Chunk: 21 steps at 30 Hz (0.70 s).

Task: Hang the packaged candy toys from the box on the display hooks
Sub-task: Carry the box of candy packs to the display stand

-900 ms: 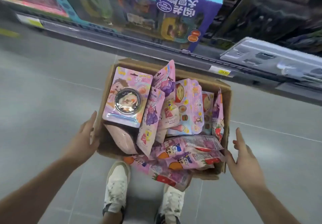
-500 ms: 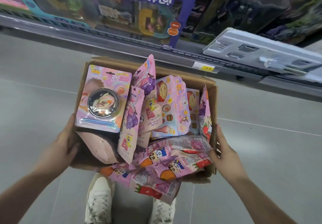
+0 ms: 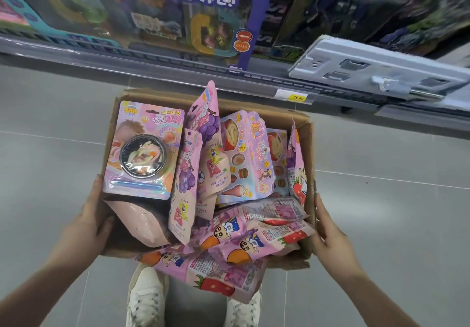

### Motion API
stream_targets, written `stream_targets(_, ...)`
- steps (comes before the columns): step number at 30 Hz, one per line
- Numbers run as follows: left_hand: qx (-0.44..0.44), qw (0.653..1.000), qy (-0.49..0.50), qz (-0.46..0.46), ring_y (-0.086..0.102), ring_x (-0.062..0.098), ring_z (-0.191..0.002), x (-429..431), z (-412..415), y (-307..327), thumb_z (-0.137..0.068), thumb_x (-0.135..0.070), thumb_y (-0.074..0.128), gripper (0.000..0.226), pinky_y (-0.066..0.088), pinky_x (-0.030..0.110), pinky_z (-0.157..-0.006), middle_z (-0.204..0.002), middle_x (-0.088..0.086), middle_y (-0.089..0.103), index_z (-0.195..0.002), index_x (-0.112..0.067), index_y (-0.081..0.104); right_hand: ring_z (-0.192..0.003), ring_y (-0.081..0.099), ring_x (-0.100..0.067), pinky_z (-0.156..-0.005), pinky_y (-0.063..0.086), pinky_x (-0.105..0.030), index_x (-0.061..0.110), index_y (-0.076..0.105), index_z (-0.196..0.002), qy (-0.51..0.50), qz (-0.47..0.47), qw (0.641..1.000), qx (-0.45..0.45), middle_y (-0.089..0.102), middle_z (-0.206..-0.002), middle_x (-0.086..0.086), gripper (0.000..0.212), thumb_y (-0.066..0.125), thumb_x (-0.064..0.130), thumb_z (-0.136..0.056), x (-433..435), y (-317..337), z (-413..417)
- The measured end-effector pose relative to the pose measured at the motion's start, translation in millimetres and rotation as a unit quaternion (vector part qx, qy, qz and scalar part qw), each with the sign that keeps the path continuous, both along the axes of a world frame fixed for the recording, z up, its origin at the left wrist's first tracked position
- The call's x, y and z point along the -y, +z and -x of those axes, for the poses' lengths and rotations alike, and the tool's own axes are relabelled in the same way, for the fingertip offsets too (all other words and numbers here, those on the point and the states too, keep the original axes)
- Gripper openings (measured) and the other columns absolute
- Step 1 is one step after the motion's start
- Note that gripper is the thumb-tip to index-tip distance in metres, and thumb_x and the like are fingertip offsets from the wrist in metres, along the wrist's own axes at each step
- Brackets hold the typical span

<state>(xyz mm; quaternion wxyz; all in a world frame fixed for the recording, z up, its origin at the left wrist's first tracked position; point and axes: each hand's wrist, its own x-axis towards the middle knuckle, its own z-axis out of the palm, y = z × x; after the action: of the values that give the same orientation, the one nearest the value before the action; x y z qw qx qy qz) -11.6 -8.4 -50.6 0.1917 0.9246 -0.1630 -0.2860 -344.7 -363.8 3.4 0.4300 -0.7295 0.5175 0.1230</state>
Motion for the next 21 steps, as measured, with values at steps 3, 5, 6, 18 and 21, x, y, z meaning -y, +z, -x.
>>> stream_targets(3, 0.004, 1.000, 0.011, 0.011, 0.064, 0.057, -0.108, 2.9, 2.1, 0.1, -0.097, -0.003, 0.062, 0.108, 0.053, 0.059, -0.084, -0.144, 0.024, 0.058, -0.148, -0.070, -0.007, -0.106, 0.059, -0.005, -0.080, 0.047, -0.024, 0.067, -0.003, -0.149, 0.018, 0.015, 1.000, 0.003, 0.058, -0.130, 0.023, 0.079, 0.053, 0.044, -0.099, -1.8, -5.7, -8.2)
stream_targets(5, 0.001, 1.000, 0.022, 0.013, 0.064, 0.057, -0.109, 3.6, 1.2, -1.3, -0.099, -0.005, 0.060, 0.105, 0.054, 0.061, -0.086, -0.143, 0.023, 0.059, -0.147, -0.072, -0.005, -0.105, 0.062, -0.009, -0.079, 0.048, -0.025, 0.068, -0.005, -0.148, 0.009, 0.022, 1.000, 0.009, 0.060, -0.128, 0.020, 0.084, 0.056, 0.036, -0.100, -4.9, -12.1, -8.4)
stream_targets(6, 0.001, 1.000, 0.024, 0.017, 0.064, 0.057, -0.109, 3.1, 1.1, -2.5, -0.099, -0.005, 0.059, 0.104, 0.054, 0.062, -0.086, -0.143, 0.023, 0.059, -0.148, -0.071, -0.005, -0.103, 0.065, -0.009, -0.077, 0.049, -0.023, 0.068, -0.005, -0.148, 0.002, 0.024, 1.000, 0.010, 0.062, -0.126, 0.018, 0.087, 0.057, 0.031, -0.100, -6.6, -15.6, -7.6)
stream_targets(18, 0.014, 0.999, 0.041, 0.030, 0.062, 0.048, -0.124, 0.1, -4.1, 20.1, -0.101, 0.002, 0.050, 0.094, 0.051, 0.062, -0.100, -0.142, 0.013, 0.063, -0.154, -0.064, 0.011, -0.095, 0.064, 0.012, -0.073, 0.047, -0.002, 0.051, 0.030, -0.154, -0.133, 0.080, 0.984, 0.083, 0.071, -0.119, 0.006, 0.090, 0.046, -0.012, -0.092, -16.5, -11.0, -8.9)
stream_targets(21, 0.006, 0.998, 0.050, 0.045, 0.061, 0.042, -0.128, -5.2, 6.0, 43.2, -0.101, 0.005, 0.048, 0.094, 0.050, 0.056, -0.101, -0.143, 0.003, 0.063, -0.154, -0.064, 0.014, -0.087, 0.067, 0.003, -0.072, 0.052, -0.010, 0.054, 0.032, -0.152, -0.134, 0.085, 0.984, 0.083, 0.073, -0.108, 0.007, 0.090, 0.045, -0.011, -0.091, -17.8, 13.6, -4.2)
